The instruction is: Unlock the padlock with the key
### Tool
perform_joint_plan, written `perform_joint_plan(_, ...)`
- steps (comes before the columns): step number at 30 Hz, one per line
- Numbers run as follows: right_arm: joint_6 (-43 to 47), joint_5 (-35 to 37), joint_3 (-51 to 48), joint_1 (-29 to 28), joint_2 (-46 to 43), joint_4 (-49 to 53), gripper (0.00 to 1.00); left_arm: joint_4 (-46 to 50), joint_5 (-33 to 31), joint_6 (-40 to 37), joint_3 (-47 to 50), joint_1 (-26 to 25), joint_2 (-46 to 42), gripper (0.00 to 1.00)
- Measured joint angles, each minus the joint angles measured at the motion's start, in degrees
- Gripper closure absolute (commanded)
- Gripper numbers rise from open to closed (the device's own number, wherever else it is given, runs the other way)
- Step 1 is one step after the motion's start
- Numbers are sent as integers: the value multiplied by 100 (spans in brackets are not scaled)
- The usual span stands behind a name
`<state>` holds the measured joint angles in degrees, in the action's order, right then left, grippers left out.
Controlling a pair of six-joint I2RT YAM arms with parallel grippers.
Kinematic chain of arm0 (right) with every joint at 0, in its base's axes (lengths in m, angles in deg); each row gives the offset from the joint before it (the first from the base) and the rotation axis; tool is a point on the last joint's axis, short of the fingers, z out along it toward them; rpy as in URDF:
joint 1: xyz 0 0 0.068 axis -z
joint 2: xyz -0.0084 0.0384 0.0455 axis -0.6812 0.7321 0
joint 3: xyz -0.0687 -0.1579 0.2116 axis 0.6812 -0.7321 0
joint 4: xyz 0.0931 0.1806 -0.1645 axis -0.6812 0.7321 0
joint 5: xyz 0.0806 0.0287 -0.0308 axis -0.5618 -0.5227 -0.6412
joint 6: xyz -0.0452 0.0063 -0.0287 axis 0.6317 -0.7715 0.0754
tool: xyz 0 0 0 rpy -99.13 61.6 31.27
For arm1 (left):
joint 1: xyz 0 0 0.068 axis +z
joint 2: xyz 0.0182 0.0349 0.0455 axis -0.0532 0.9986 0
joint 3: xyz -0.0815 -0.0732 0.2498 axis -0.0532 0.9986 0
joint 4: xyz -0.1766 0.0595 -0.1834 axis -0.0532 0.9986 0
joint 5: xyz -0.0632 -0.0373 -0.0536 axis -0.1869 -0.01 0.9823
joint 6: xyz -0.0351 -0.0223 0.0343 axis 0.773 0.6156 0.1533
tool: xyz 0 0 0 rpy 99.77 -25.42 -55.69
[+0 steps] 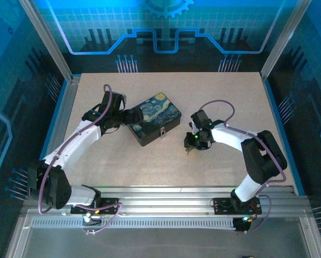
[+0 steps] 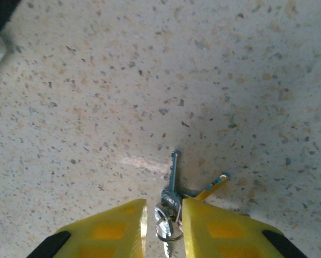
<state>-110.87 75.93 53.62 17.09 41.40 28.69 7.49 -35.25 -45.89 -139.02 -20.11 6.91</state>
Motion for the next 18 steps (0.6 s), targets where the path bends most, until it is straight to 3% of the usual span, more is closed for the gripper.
perform_joint_plan(18,-85,-79,-149,-39,129,-439,90,494,-74,-46,-437,-153,232,1)
